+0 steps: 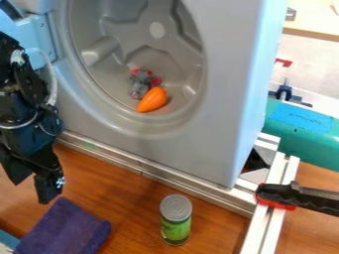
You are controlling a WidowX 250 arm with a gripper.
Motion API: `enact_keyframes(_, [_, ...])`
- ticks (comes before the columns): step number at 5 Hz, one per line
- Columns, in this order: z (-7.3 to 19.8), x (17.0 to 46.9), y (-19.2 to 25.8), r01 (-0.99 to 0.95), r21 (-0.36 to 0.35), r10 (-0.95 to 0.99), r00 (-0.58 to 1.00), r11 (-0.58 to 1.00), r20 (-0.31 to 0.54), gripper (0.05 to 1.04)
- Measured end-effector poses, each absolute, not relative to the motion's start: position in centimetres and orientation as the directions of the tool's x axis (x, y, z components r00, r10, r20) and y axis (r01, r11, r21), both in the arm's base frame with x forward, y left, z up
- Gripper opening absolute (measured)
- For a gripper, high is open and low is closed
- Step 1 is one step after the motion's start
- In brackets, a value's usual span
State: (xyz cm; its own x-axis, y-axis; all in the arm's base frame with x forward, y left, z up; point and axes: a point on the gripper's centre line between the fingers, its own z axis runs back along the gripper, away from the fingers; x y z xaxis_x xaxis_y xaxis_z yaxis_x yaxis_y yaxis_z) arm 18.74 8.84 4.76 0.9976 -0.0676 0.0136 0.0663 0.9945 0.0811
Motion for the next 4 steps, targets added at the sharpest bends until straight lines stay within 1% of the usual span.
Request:
enact_keyframes(1, [4.4,18.5,8.6,0.063,0.075,-0.063,0.998,0.995,0.003,1.001])
enact_keyframes(3, [3.4,20.3,-0.6,0.136,0.052,-0.139,0.988,0.989,0.068,1.001])
enact_keyframes(4, [1.1,21.0,-4.3,0.151,0.018,-0.152,0.987,0.988,0.054,1.001])
